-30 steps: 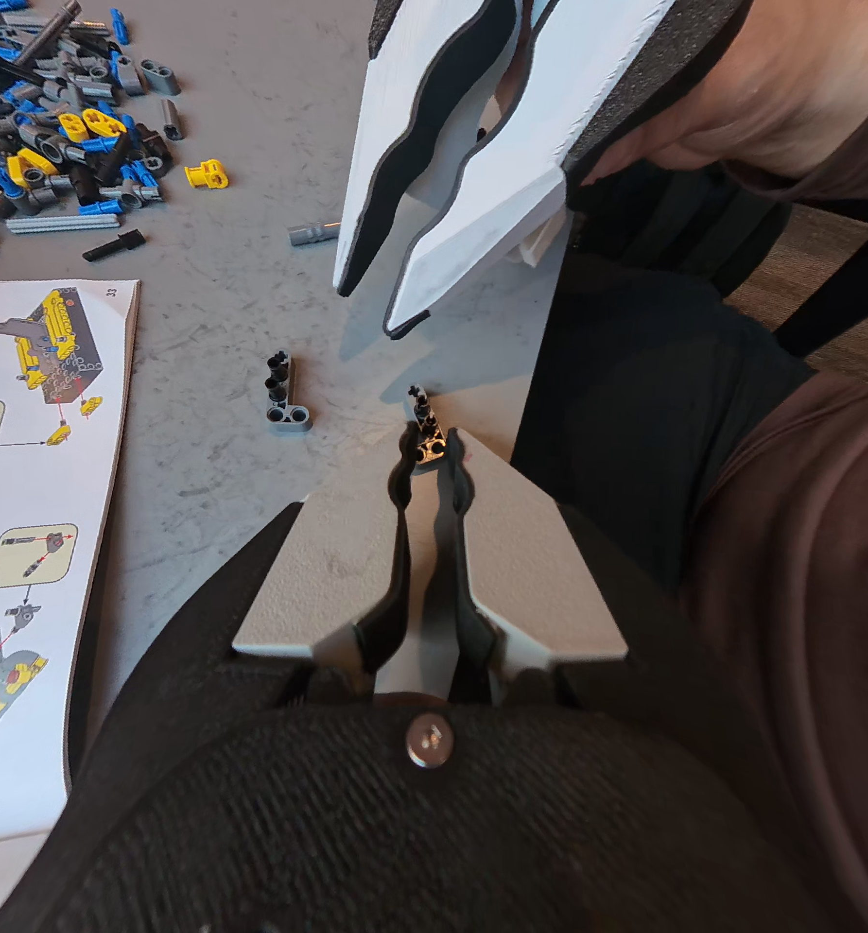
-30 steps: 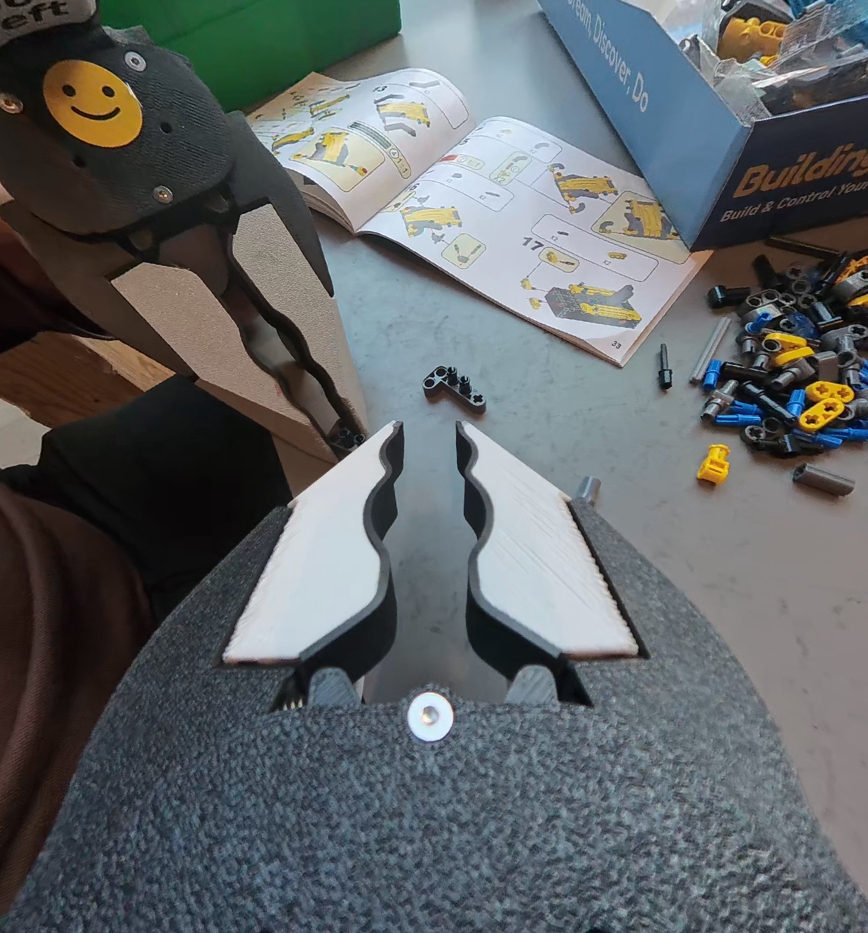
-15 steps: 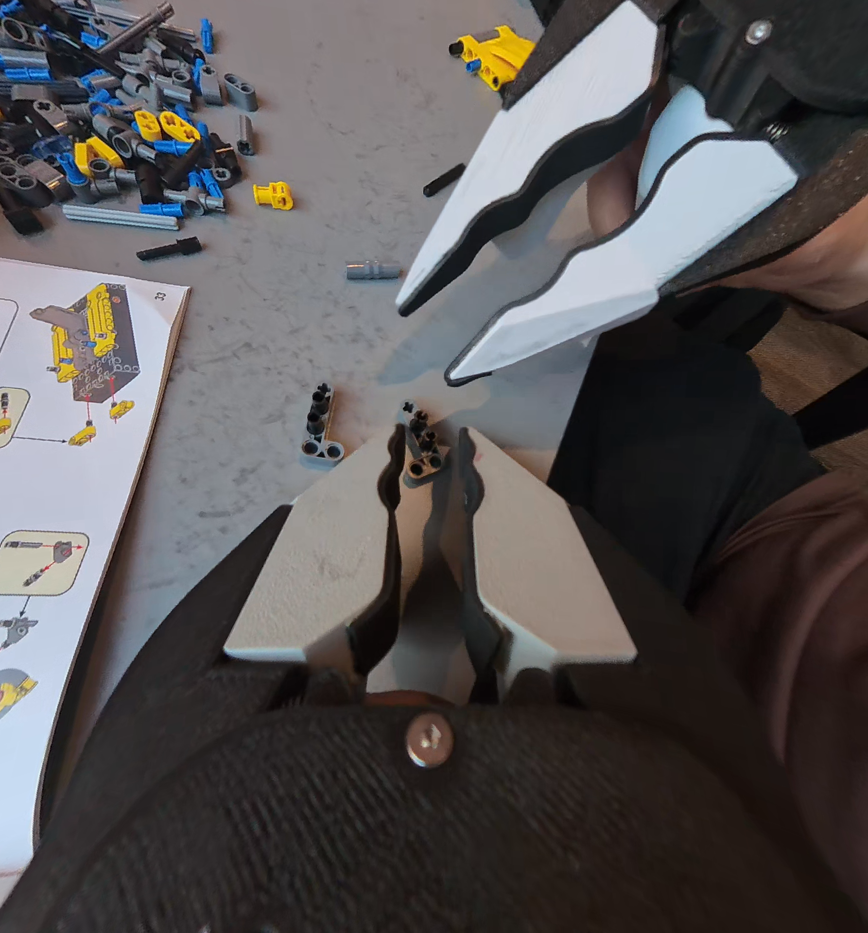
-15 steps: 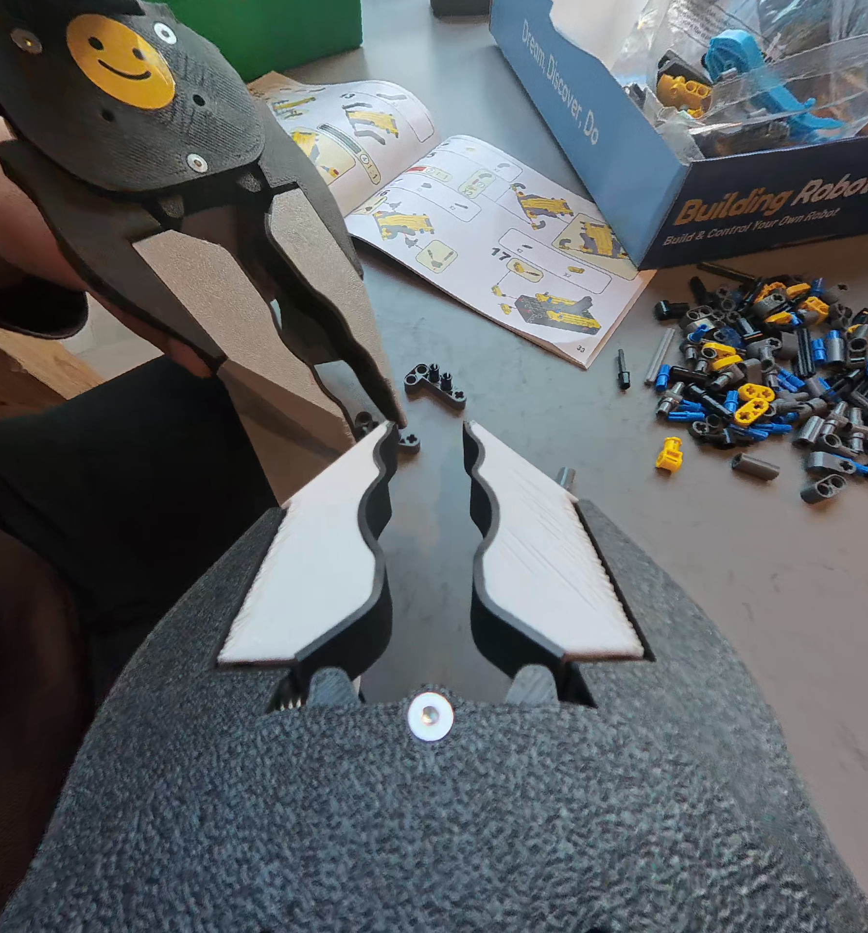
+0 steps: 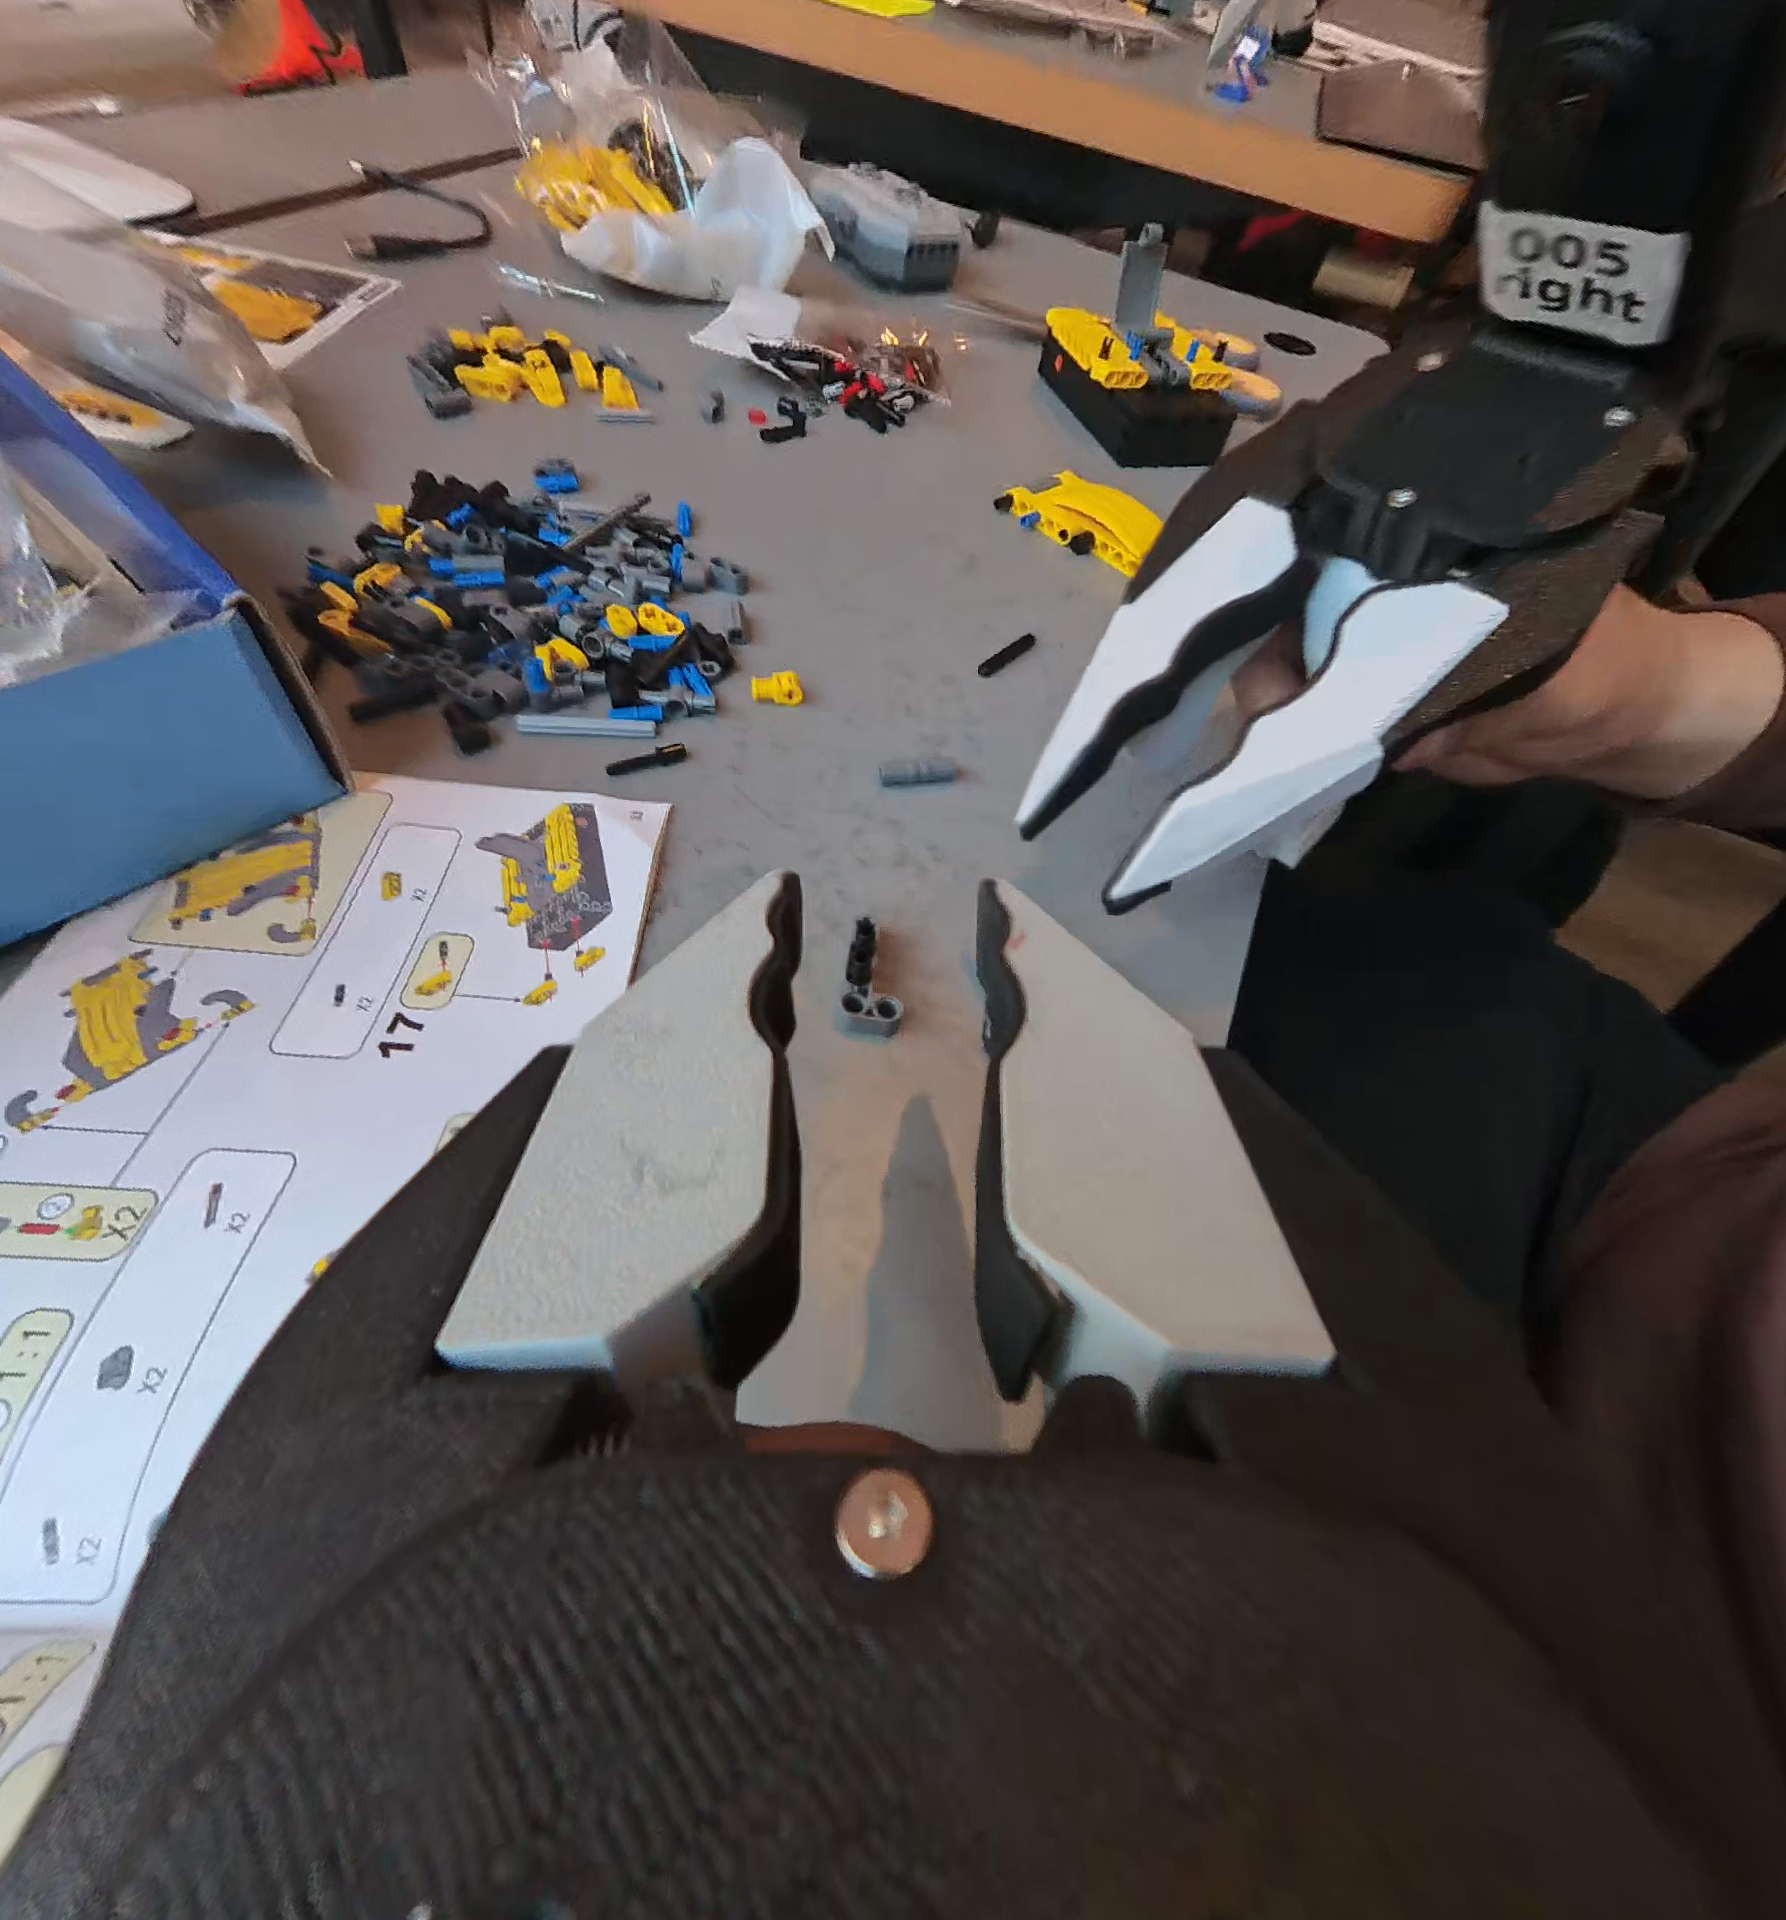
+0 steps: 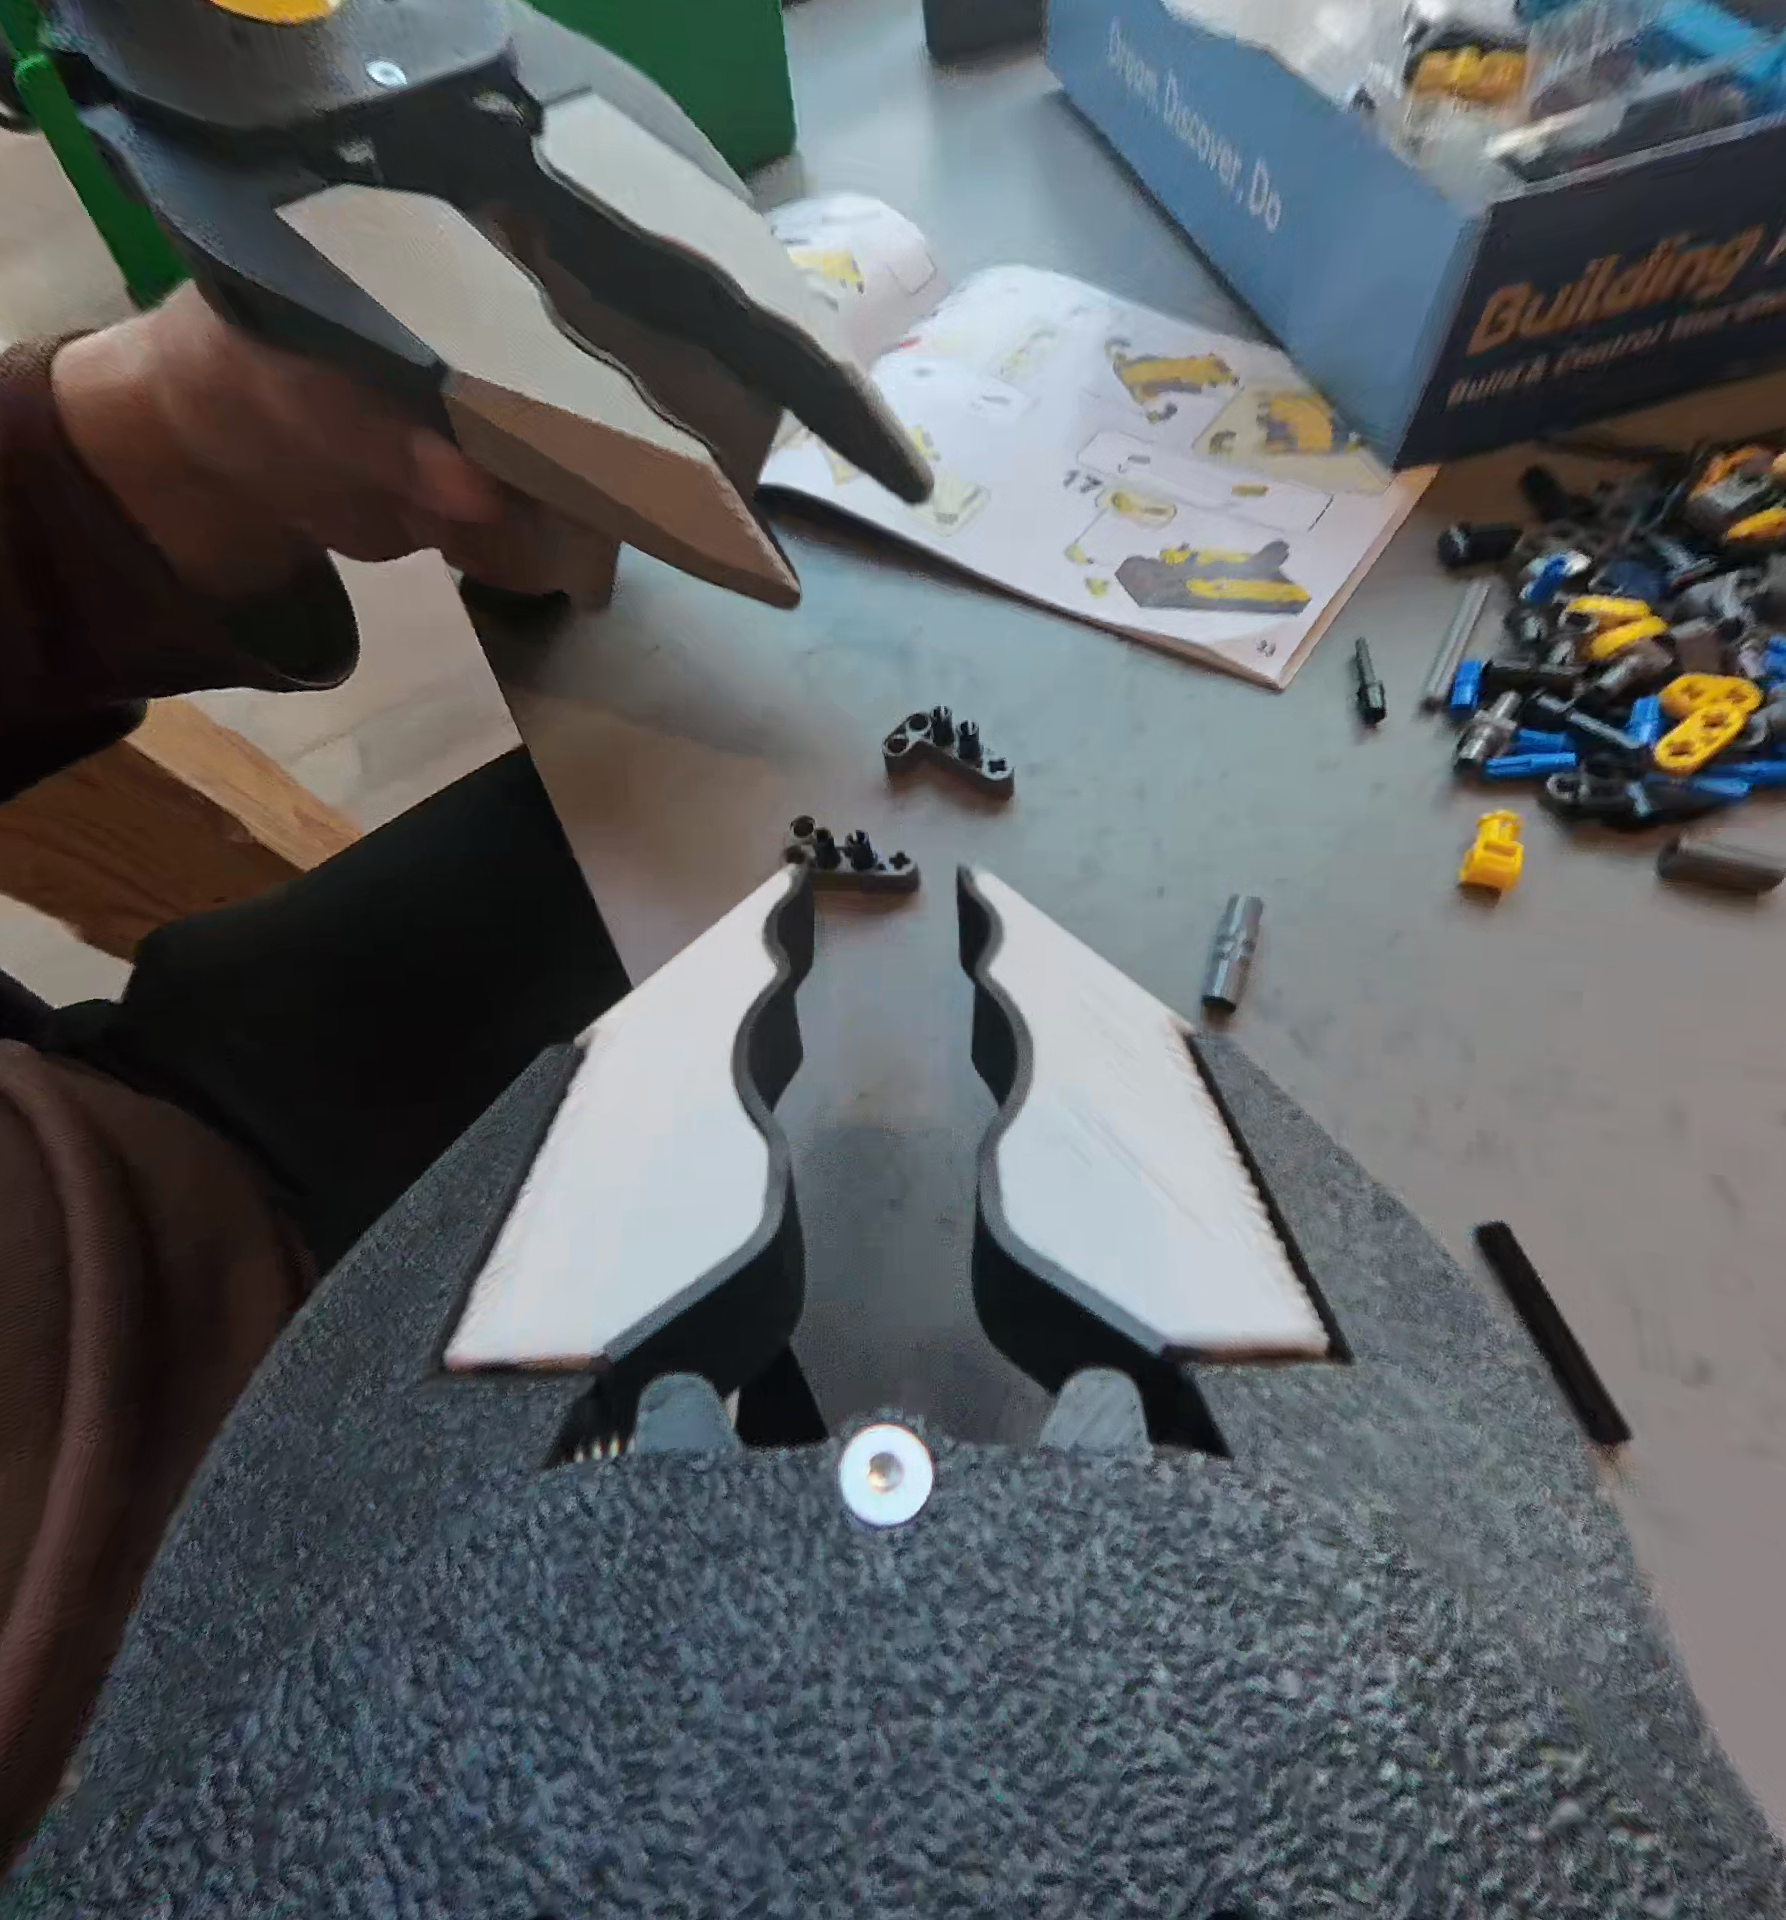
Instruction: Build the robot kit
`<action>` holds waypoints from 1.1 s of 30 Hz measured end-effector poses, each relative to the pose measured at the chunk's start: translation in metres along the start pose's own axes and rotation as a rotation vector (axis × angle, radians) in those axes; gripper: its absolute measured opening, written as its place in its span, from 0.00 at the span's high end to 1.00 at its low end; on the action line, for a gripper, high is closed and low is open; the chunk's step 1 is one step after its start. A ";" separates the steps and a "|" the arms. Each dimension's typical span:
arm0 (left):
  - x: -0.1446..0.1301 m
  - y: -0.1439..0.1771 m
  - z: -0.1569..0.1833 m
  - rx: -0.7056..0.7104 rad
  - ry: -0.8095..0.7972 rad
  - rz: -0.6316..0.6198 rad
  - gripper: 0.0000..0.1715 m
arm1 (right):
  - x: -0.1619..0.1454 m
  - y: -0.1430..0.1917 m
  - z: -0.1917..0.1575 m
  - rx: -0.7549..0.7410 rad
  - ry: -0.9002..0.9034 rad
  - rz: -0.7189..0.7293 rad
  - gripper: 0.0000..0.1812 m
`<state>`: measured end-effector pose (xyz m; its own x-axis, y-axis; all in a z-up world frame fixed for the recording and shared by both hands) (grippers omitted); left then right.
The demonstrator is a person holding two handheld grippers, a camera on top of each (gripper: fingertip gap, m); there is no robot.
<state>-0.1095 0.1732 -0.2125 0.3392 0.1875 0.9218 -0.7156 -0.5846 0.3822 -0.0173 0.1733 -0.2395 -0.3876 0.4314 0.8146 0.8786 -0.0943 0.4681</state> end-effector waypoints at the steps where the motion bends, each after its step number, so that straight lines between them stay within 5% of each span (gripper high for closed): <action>1: 0.002 0.000 0.000 0.007 -0.023 0.013 0.82 | -0.002 -0.001 0.001 0.018 -0.026 -0.016 0.85; 8: 0.008 0.004 -0.005 0.025 0.006 0.080 0.87 | 0.014 0.010 0.003 0.015 -0.045 0.055 0.84; 14: 0.009 0.006 -0.010 0.018 0.049 0.106 0.91 | 0.018 0.020 0.027 -0.175 0.098 0.000 0.85; 22: 0.007 0.003 -0.014 0.148 -0.013 0.056 1.00 | 0.011 0.011 0.046 -0.176 0.042 -0.067 0.84; 29: -0.001 -0.001 -0.027 0.356 -0.074 -0.062 1.00 | 0.011 0.009 0.049 -0.220 0.068 -0.072 0.87; 33: -0.002 -0.004 -0.024 0.360 -0.111 -0.082 1.00 | 0.012 0.010 0.050 -0.232 0.064 -0.063 0.88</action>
<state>-0.1223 0.1940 -0.2144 0.4645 0.1704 0.8690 -0.4300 -0.8145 0.3895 0.0009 0.2226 -0.2426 -0.4630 0.3864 0.7977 0.7675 -0.2755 0.5789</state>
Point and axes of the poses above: each gripper's, where its closed fingertips meet, y back along the fingers, x out of its top, z = x × y across the jaws, the point moved 3 cm from there along y, back along the fingers, and after that the axes turned 12 degrees about -y, right-handed, at the moved point
